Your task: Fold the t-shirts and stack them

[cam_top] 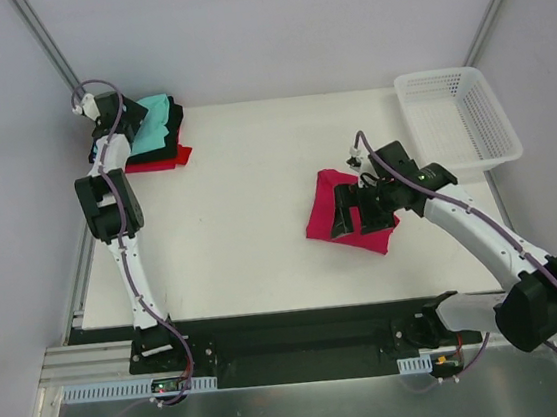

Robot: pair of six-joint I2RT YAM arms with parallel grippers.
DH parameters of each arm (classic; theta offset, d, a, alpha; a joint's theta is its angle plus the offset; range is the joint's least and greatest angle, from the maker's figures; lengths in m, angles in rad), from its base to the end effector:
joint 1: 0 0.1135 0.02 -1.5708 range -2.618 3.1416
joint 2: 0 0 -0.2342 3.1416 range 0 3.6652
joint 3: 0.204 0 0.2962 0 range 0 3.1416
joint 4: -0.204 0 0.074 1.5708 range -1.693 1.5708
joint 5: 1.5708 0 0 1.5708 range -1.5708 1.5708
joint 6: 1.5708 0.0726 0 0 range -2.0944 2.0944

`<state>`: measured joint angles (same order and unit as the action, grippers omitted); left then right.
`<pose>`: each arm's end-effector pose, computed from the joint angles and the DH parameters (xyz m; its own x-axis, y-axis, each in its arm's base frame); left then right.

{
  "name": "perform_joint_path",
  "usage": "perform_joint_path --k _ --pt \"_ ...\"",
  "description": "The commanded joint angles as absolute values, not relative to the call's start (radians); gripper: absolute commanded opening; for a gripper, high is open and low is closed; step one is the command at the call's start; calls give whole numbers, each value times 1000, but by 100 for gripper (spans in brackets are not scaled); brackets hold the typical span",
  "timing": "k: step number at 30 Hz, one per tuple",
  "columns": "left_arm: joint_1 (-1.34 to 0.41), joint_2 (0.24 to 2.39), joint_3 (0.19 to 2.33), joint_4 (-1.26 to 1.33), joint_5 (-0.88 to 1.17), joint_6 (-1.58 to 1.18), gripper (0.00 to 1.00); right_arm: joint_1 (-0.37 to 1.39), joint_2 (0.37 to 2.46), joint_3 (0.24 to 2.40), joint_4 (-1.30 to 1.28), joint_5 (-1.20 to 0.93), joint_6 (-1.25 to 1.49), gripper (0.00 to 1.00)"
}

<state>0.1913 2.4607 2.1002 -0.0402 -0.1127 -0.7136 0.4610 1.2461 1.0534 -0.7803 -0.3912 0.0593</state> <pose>0.6161 0.1276 0.1578 -0.0993 -0.6817 -0.7248 -0.4703 0.6741 -0.5696 0.2751 0.1675 0.2222 -0.7748 -0.3236 -0.5432 -0.5585 0.7530 0.3480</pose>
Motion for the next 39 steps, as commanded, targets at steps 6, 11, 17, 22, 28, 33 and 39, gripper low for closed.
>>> perform_joint_path --k 6,11,17,22,28,33,39 --pt "189 2425 1996 -210 -3 -833 99 466 1151 1118 -856 -405 49 96" --pt "173 2419 1976 -235 -21 -807 99 466 1127 1115 -871 -396 52 96" --pt "135 2415 1973 -271 -20 -802 99 465 1131 1121 -871 -417 61 96" --pt "94 2385 1931 -275 -5 -796 99 465 1132 1137 -874 -433 67 96" --pt "66 2336 1862 -275 20 -793 99 465 1111 1160 -905 -428 61 96" --pt "17 2298 1809 -275 17 -798 99 465 1085 1157 -920 -439 67 96" --pt "-29 2253 1741 -275 5 -804 99 465 1052 1157 -957 -430 57 96"
